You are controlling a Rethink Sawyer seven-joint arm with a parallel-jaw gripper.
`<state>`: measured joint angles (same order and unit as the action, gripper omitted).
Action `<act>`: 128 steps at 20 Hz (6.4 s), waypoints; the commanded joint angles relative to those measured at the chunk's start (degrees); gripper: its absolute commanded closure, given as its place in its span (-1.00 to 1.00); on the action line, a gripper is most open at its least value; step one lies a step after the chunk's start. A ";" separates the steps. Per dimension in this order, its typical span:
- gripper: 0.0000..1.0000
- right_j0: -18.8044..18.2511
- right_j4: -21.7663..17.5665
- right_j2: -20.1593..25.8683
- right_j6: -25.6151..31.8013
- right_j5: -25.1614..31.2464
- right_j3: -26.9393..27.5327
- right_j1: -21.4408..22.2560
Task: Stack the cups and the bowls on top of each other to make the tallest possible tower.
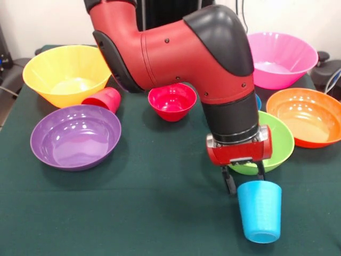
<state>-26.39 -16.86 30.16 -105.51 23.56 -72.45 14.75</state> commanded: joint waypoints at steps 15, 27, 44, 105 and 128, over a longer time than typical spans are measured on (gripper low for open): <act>1.00 -2.27 -9.27 -2.14 1.15 -10.86 -4.95 1.24; 1.00 -0.79 -11.27 -4.33 -1.19 -13.35 -4.01 0.75; 1.00 -4.26 -8.07 -1.99 1.70 -2.72 -10.21 7.85; -1.00 -10.34 -18.54 0.94 1.61 -10.66 -10.43 0.74; -1.00 -11.58 -16.52 2.99 -3.38 -17.65 -16.96 0.96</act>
<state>-38.89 -30.57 32.40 -105.51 9.47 -84.13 17.92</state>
